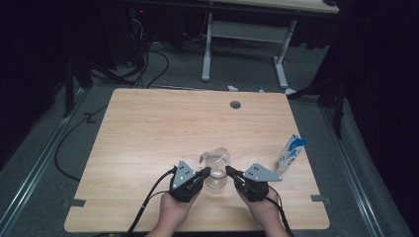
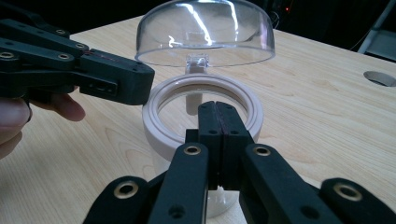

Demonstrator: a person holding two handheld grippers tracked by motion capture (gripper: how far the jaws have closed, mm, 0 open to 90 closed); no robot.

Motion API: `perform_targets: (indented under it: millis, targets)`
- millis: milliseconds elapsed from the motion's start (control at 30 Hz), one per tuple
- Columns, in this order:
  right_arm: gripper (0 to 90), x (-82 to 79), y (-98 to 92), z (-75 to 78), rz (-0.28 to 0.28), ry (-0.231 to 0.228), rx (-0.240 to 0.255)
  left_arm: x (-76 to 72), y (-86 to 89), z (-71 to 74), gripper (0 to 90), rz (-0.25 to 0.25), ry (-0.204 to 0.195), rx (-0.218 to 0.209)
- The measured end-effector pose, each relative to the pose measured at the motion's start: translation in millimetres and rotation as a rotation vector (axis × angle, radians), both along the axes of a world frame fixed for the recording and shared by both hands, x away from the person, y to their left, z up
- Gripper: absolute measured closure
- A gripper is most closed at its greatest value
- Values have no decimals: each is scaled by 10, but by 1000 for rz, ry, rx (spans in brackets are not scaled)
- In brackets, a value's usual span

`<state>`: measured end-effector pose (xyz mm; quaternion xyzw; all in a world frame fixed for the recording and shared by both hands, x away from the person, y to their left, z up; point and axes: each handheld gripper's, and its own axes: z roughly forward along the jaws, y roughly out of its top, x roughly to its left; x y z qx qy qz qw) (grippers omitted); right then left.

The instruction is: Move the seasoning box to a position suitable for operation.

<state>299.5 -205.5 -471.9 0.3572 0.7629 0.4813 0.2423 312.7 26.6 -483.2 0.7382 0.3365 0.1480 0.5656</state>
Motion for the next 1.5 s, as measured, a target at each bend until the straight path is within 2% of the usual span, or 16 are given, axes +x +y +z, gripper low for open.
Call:
perform_targets:
  millis: [567, 1500]
  targets:
    - [896, -6, -8, -8, 1, -4, 3, 75, 34, 25, 900, 31, 10, -38]
    - [895, -11, -9, -12, 4, -11, -1, 177, 154, 14, 900, 88, 14, -37]
